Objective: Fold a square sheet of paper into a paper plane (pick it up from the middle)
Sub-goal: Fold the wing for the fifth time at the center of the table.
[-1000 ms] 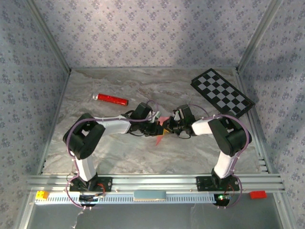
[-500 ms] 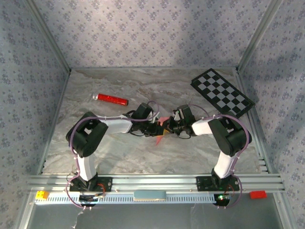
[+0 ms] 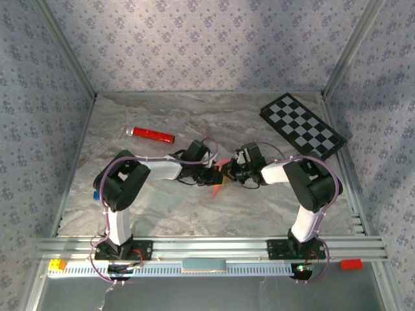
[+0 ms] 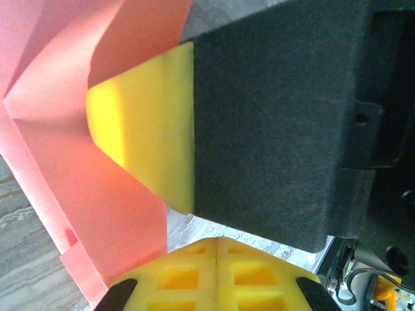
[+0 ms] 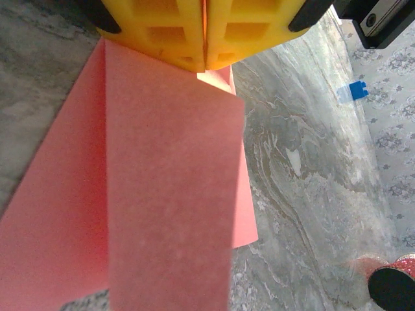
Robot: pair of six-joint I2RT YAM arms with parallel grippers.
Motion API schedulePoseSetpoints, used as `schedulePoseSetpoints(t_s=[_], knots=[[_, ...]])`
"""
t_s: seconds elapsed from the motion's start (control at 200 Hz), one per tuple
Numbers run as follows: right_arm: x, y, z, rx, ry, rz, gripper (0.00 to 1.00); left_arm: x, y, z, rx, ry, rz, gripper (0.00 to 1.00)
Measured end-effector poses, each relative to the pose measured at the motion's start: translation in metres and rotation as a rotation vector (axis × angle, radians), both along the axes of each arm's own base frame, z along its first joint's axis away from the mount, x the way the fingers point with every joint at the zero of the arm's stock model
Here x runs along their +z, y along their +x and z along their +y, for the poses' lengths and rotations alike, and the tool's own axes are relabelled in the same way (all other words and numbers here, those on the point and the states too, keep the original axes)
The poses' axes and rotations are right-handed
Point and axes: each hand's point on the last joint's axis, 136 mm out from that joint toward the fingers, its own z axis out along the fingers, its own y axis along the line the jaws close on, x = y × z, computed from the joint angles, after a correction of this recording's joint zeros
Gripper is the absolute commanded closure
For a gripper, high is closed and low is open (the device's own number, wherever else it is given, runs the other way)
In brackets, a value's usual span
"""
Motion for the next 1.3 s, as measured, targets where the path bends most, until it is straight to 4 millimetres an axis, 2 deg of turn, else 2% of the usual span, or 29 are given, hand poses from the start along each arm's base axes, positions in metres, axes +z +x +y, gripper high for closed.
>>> schedulePoseSetpoints(t_s=[0.21,0.41,0.695,1.299], knots=[[0.0,0.0,0.0,0.0,0.001,-0.002,0.9,-0.008,-0.002,0.001,0.0,0.011,0.013,1.0],[0.0,0.0,0.0,-0.001,0.001,-0.002,0.9,-0.022,-0.014,0.008,-0.008,0.024,0.032,1.0],[0.0,0.0,0.0,-0.001,0.003,-0.005,0.89,-0.022,-0.019,0.009,-0.019,-0.018,0.004,1.0],[0.0,0.0,-0.001,-0.001,0.002,-0.005,0.9,-0.025,-0.054,0.029,-0.083,0.02,0.046,0.98]])
